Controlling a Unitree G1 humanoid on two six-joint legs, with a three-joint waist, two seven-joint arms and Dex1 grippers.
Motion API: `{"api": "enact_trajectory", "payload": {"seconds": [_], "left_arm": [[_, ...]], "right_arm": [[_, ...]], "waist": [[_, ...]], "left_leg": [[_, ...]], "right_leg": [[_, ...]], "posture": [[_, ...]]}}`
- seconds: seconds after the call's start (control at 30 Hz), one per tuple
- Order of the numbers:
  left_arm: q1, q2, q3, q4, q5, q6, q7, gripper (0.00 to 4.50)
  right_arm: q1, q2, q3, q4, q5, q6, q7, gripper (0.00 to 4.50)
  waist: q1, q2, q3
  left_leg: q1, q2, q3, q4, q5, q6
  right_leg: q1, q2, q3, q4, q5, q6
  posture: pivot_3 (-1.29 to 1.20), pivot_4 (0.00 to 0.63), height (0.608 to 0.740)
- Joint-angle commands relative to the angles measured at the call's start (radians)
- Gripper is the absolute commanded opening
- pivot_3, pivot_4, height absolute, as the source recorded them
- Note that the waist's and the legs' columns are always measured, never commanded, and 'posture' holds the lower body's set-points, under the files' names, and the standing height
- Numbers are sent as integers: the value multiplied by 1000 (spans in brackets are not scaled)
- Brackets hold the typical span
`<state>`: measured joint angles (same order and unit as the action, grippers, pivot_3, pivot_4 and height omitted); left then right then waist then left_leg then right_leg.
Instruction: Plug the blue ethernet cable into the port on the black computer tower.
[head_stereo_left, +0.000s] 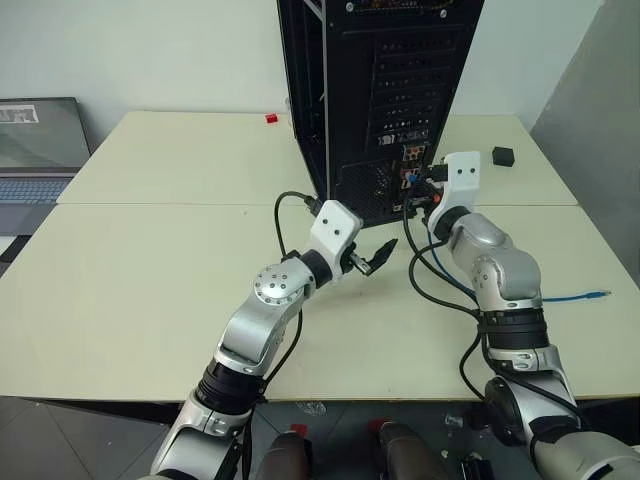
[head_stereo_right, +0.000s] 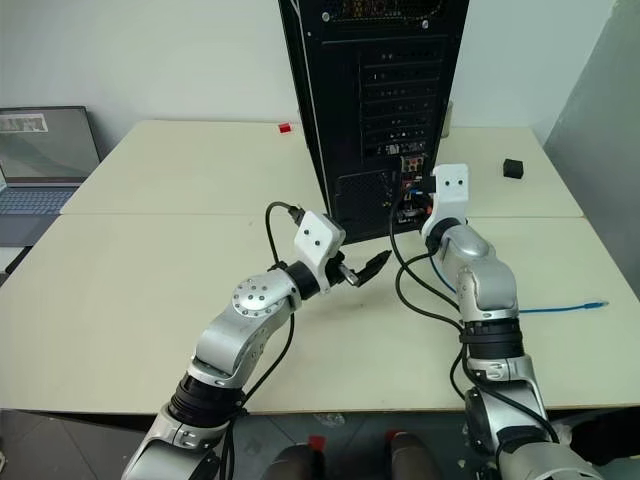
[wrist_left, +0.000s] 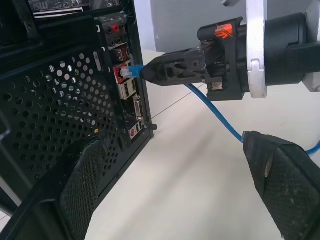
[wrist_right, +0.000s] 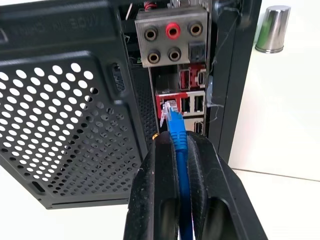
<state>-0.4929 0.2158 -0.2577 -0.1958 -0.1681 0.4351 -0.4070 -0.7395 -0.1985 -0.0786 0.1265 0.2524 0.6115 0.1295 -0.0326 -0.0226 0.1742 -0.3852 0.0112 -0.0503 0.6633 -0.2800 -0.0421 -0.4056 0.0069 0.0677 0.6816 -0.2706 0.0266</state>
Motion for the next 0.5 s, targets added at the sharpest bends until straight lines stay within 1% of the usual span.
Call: {"api": "enact_trajectory", "payload": {"seconds": [0.03,0.5], "left_arm": [[-7,-1,22,-36,4,-7,-4,4486],[-5,0,28,-30,12,-7,-10,4486]], "right_arm": [[-28,0,-10,-27,-8,-29,3,0],[-66,12,-13,24,-26,-38,-11,0]], "waist": [[0,0,0],[-5,0,0]], "left_leg": [[0,0,0,0,0,0],[1,0,0,0,0,0]], "right_leg": [[0,0,0,0,0,0],[0,0,0,0,0,0]], "posture": [[0,150,740],[0,150,740]]}}
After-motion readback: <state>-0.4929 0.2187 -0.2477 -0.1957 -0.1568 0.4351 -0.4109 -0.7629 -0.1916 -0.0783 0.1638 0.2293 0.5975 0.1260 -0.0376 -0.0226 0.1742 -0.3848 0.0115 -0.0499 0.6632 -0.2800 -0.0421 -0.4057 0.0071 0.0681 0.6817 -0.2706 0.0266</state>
